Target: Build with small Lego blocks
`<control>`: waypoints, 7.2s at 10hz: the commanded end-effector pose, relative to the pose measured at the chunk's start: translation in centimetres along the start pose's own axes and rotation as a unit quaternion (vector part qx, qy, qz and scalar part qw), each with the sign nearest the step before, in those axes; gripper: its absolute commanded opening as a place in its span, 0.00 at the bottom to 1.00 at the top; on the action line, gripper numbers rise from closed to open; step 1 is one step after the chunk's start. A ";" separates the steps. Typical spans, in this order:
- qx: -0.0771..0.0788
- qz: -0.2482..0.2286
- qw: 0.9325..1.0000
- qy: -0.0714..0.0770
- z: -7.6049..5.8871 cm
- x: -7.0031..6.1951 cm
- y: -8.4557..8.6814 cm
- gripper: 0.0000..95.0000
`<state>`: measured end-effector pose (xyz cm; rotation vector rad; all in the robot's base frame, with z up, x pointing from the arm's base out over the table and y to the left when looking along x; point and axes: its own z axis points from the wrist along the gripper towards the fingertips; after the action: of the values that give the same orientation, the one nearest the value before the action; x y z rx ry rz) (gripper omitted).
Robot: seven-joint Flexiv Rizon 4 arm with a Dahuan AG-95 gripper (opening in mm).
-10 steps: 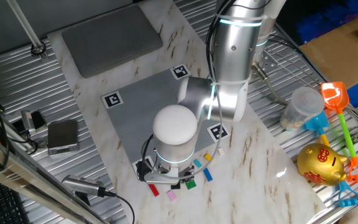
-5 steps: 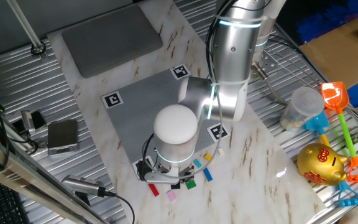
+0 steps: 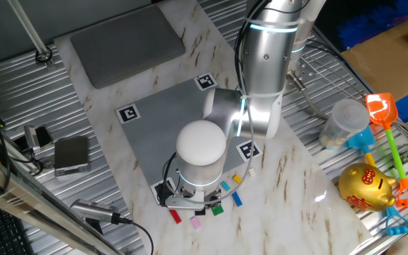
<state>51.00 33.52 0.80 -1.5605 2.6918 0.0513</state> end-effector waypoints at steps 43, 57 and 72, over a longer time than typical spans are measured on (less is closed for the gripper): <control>0.001 -0.047 0.999 0.004 -3.8 3.4 -1.4 0.00; 0.004 -0.045 0.999 0.007 -3.8 3.8 -1.7 0.00; -0.006 -0.169 0.985 0.028 -6.1 13.0 -1.8 0.00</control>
<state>46.20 21.24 6.08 -2.0270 2.4303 0.0138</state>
